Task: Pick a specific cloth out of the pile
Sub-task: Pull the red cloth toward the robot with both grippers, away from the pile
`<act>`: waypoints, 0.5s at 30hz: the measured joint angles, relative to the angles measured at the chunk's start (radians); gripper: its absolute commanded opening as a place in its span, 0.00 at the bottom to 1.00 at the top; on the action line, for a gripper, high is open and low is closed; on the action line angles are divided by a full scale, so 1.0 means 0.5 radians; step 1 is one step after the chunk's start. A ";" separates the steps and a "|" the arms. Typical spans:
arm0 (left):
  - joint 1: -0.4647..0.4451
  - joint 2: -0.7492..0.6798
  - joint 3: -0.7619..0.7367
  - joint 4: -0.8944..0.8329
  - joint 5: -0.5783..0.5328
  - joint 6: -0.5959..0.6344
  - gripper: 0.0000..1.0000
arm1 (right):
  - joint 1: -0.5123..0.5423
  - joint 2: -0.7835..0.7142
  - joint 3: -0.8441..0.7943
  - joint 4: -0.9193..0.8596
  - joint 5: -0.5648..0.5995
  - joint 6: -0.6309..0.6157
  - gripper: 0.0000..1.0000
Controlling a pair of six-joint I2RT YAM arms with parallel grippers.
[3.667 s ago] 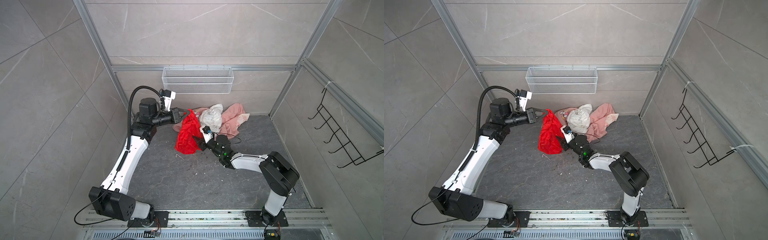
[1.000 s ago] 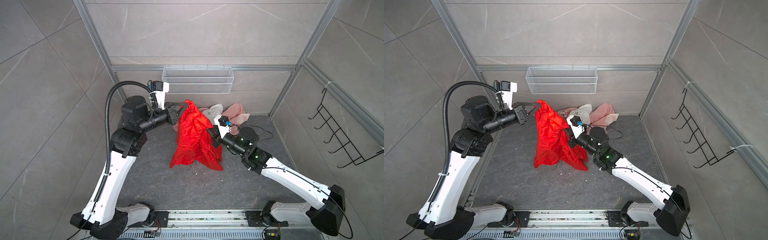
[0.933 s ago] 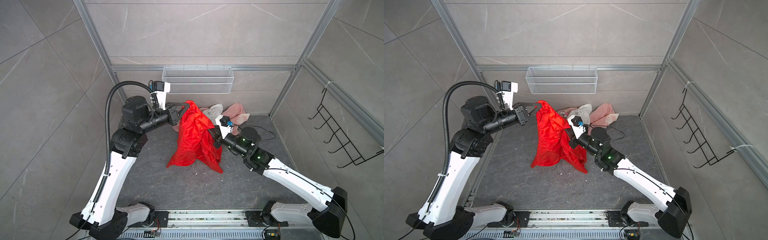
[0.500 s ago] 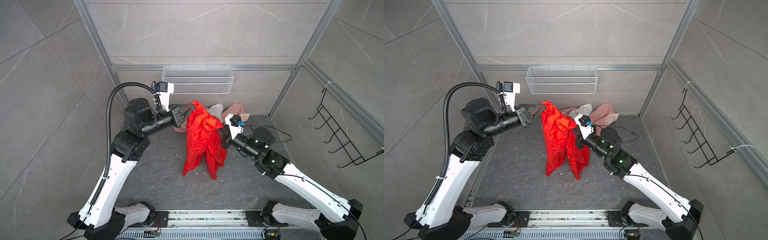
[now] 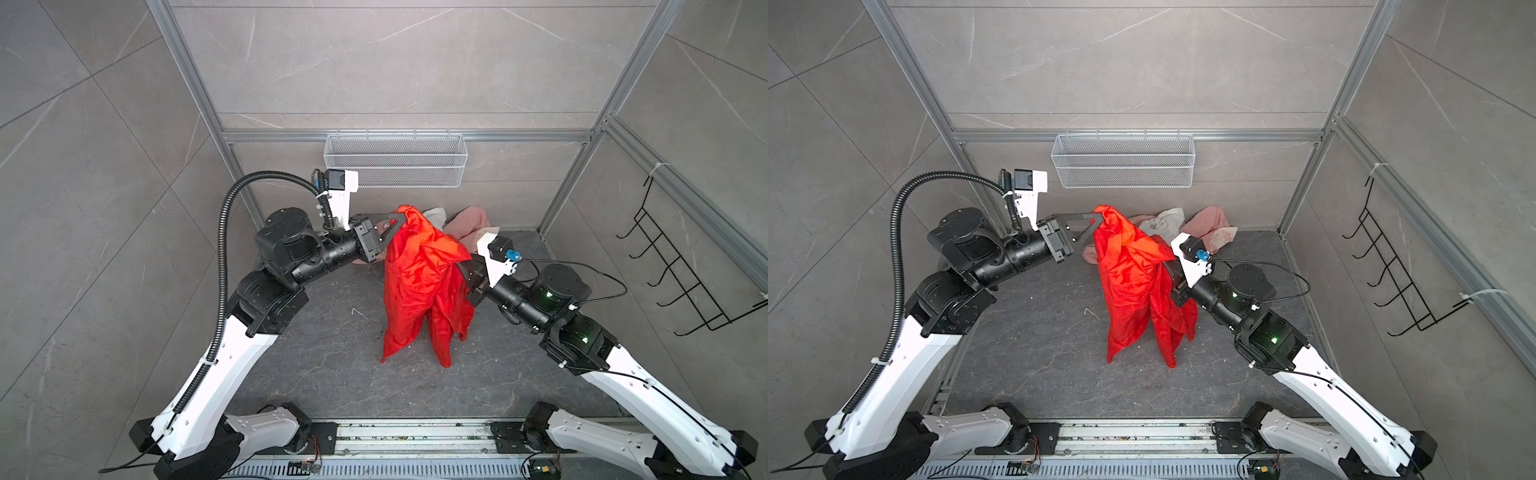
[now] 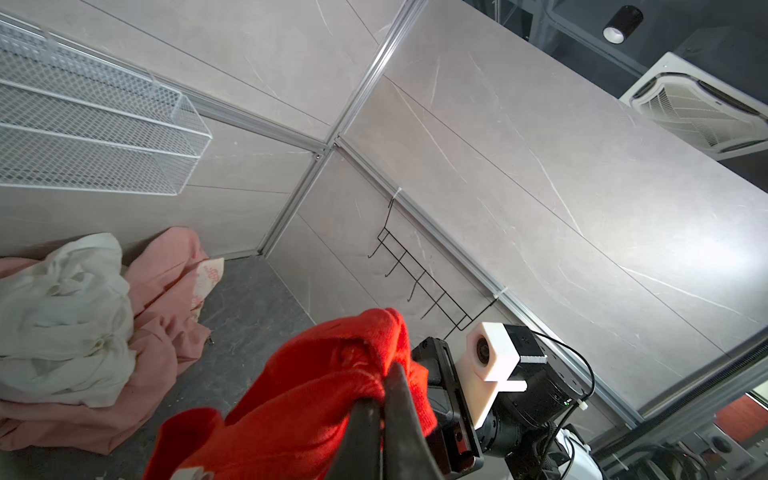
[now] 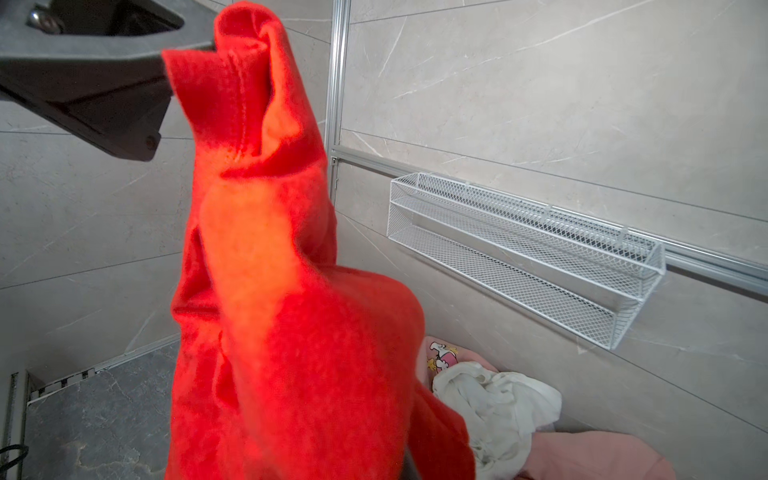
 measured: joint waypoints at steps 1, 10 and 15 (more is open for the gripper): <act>-0.036 0.015 0.000 0.014 -0.017 0.001 0.00 | 0.000 -0.025 -0.001 -0.018 0.015 -0.001 0.01; -0.245 0.196 -0.035 0.132 -0.040 0.001 0.00 | 0.000 -0.253 -0.078 -0.166 0.111 0.000 0.01; -0.253 0.189 -0.228 0.175 -0.079 0.001 0.00 | 0.000 -0.306 -0.207 -0.211 0.136 0.004 0.00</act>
